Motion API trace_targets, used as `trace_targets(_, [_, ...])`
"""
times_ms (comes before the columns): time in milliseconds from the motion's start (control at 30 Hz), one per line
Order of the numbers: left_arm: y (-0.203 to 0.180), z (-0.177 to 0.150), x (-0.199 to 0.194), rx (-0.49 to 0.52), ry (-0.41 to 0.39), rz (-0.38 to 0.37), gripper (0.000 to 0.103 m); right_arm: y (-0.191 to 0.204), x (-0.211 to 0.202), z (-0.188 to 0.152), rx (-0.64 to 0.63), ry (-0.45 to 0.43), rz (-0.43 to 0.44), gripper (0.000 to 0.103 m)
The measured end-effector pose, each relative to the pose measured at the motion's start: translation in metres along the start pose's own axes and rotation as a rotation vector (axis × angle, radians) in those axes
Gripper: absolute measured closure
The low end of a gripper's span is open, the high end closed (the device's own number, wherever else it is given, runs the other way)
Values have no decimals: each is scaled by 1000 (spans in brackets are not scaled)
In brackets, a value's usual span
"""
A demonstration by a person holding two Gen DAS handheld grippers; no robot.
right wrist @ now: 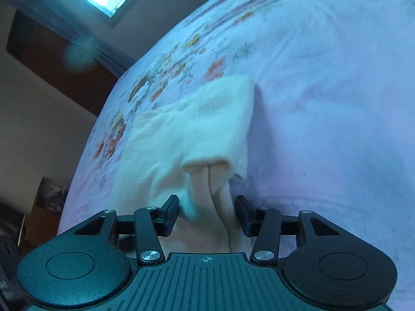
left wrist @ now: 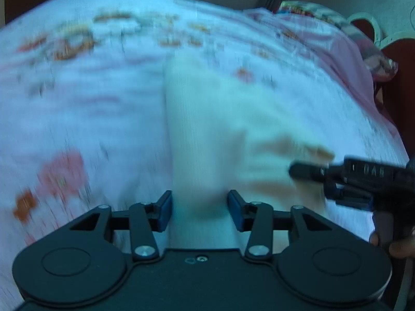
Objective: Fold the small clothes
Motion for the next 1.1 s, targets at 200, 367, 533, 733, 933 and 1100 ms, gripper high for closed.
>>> trace_targets(200, [2, -13, -3, -54, 30, -43, 60, 2, -11, -15, -49, 78, 54, 55])
trace_targets(367, [12, -12, -3, -165, 57, -75, 71, -4, -21, -26, -28, 112, 80, 60])
trace_targets(533, [8, 4, -23, -222, 43, -126, 85, 17, -33, -13, -39, 106, 120, 94])
trace_targets(733, [22, -15, -21, -200, 98, -84, 81, 22, -43, -11, -127, 168, 47, 94])
trace_targets(933, [13, -7, -38, -88, -1, -5, 77, 12, -49, -13, -215, 77, -56, 85])
trace_targets(1100, [-12, 34, -43, 68, -121, 2, 75, 43, -61, 17, -387, -109, -62, 85])
Point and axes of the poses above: each gripper's, at about its wrist camera, not at the fingertips, and x roughly the way its jaws point, y to its left, z to its top, the point moved 5 cm from there along x, roughly the way its jaws point, and after that the axes turned 12 degrees about -y, right-handed, at the moved point
